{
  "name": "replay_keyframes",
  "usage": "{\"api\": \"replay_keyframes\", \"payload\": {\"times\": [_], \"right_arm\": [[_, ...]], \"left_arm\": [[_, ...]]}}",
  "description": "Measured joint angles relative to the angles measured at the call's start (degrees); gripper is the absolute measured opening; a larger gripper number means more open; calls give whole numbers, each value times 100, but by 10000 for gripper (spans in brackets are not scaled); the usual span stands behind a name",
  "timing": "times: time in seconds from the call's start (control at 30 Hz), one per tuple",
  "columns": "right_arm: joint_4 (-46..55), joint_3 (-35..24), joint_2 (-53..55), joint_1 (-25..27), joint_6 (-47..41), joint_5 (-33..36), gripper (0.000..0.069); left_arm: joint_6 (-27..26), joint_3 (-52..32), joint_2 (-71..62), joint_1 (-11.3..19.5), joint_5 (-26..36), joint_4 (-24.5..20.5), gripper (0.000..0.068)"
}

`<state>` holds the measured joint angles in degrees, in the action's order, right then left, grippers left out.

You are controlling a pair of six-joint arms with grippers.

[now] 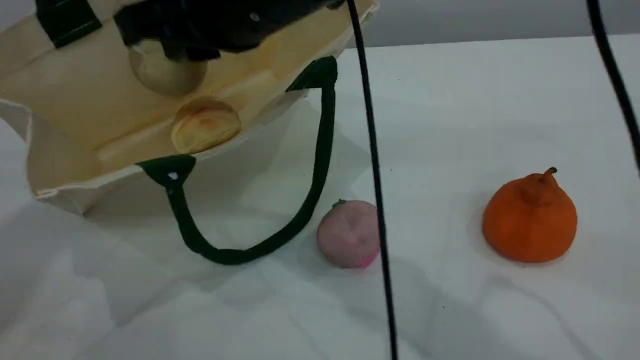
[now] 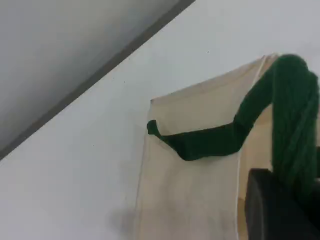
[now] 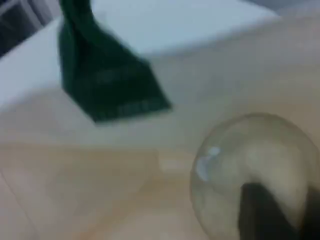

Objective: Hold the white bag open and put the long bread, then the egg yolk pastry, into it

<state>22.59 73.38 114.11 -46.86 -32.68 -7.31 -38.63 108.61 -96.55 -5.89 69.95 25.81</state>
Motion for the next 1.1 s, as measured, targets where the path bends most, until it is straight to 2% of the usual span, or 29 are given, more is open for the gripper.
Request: {"api": "replay_keyframes", "payload": {"times": [0.13,0.23,0.33,0.4,0.63,0.83,1.1], "right_arm": [[6,115,-3,18,0,82,300],[2,136,-3,89,4,397,442],[2,136,-33,228,4,776,534],[0,136,-113,325,4,1033,563],[271,136,-703,756,10,2005,579],[1036,136,-1348,811,8,3094,579],[2077,136,-2072,1032,-999,4386,556]], "left_arm": [[-6,0,0,0,0,-15,78],[0,0,0,0,0,-31,78],[0,0,0,0,9,-31,78],[0,0,0,0,9,-31,78],[0,0,0,0,4,-16,78],[14,0,-11,0,4,-10,78],[14,0,-11,0,4,-15,78]]}}
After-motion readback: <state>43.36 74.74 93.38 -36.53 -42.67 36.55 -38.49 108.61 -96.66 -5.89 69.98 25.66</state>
